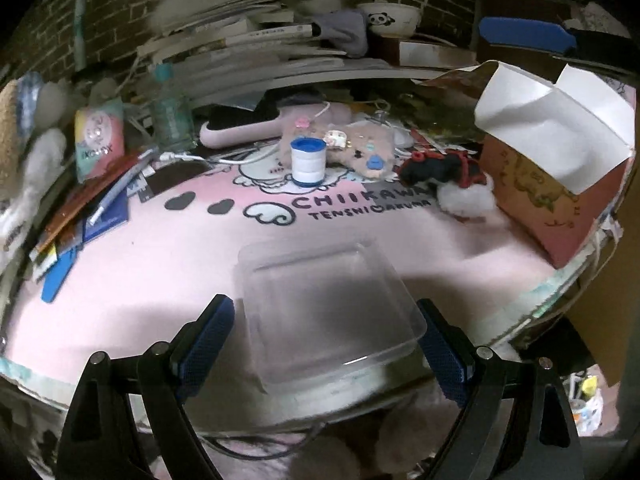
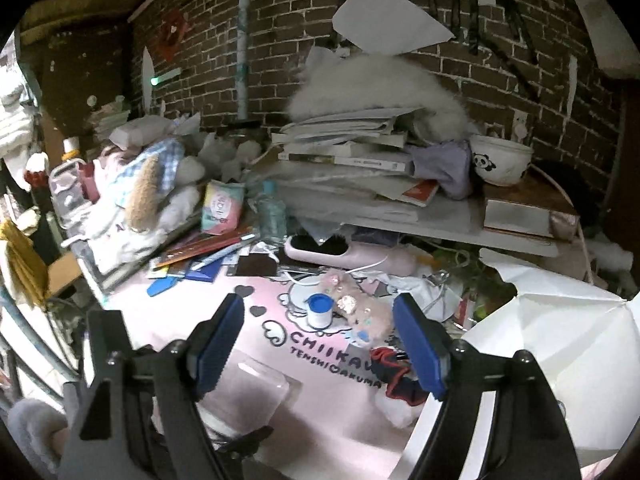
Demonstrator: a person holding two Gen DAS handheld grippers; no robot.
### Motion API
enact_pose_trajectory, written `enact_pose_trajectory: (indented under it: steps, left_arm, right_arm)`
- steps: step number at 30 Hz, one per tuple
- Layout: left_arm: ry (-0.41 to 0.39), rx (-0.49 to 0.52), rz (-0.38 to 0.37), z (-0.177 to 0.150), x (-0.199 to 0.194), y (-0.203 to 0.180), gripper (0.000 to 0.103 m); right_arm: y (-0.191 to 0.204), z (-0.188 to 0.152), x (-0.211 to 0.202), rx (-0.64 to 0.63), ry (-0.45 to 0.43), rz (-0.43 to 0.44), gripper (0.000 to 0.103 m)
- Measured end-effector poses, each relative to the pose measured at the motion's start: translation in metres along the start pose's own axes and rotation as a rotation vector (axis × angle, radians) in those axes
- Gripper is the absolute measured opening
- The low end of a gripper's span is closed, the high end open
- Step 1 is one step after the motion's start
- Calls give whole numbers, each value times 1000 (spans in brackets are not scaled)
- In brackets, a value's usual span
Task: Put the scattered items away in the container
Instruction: 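Reach the left tool to the clear plastic tray and grasp its rim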
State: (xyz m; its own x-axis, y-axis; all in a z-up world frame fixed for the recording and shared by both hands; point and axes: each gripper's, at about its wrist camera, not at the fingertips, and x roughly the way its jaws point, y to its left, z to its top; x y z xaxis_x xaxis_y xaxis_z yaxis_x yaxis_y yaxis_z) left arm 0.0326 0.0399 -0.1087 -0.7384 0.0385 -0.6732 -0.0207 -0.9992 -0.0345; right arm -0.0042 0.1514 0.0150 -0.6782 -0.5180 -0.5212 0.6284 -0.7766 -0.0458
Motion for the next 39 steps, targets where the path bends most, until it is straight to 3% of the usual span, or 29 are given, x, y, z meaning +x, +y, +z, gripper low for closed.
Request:
enact_pose_trajectory:
  steps: [4,23,34,39]
  left_arm:
    - [-26,-27,38,3,4,10,81]
    - [-123,-133,123,25,-12,77,79]
    - [-163,-131,99,42,-27,80,79]
    - [-202,-88,30,69,-40,62,79]
  right_arm:
    - [5,-2,8,-15,4,-31,75]
    - [38,-47,52,-66,119,-23,76]
    - [29,-75,68,-20,197,-26,77]
    - [18,-82,70,24,209,-32,77]
